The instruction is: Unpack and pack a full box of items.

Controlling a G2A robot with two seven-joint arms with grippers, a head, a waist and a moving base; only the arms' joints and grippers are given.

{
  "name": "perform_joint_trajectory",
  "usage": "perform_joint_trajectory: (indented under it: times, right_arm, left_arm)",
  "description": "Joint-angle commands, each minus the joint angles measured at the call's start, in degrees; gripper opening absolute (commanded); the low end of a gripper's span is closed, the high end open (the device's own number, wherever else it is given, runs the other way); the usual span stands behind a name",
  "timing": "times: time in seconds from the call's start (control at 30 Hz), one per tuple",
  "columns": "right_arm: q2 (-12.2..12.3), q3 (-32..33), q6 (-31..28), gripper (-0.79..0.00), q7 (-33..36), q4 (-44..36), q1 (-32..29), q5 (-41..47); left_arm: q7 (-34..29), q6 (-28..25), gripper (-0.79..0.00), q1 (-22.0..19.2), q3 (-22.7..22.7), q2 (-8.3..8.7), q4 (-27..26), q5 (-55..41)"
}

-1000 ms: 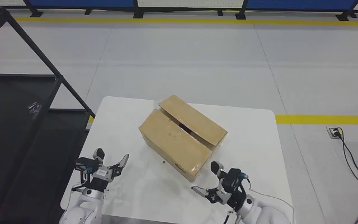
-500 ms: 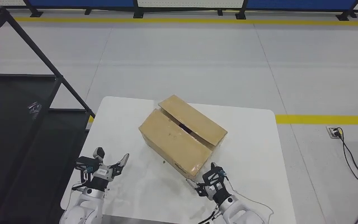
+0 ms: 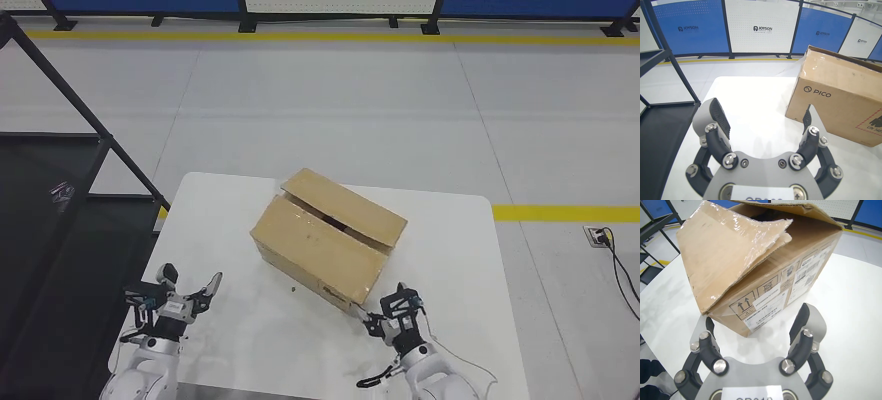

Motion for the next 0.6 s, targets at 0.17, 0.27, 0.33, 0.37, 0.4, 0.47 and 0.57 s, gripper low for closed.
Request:
perform_joint_trajectory:
  times: [0.17, 0.27, 0.33, 0.37, 0.4, 0.47, 0.57]
  right_arm:
    - [-0.1, 3.7, 0.4, 0.000, -3.0, 1.1, -0.6, 5.8]
    - [-0.2, 5.4, 0.8, 0.000, -4.6, 1.7, -0.8, 8.6]
    - [-0.2, 6.1, -0.6, 0.000, -6.1, 1.8, -1.3, 10.2]
    - [-0.2, 6.3, -1.7, 0.000, -6.8, 1.7, -1.5, 10.8]
    - [-0.1, 6.6, -2.9, 0.000, -7.6, 1.6, -1.8, 11.2]
    - [0.0, 7.1, -6.0, 0.000, -9.1, 1.3, -2.4, 12.4]
    - [0.3, 8.0, -13.8, 0.000, -11.6, 1.1, -3.2, 15.0]
  left_arm:
    - [0.1, 0.8, 0.000, 0.0, 0.0, -0.12, -0.3, -0.8]
    - [0.0, 1.3, 0.000, 0.1, -0.1, -0.17, -0.3, -1.0]
    - [0.1, 2.0, 0.000, 0.2, -0.1, -0.23, -0.5, -1.1]
    - [0.1, 2.2, 0.000, 0.3, -0.1, -0.25, -0.8, -1.3]
    - [0.2, 2.5, 0.000, 0.5, -0.2, -0.27, -1.1, -1.3]
    - [0.4, 2.9, 0.000, 1.2, -0.4, -0.30, -2.0, -1.4]
    - [0.7, 4.4, 0.000, 1.7, -0.8, -0.40, -2.8, -1.9]
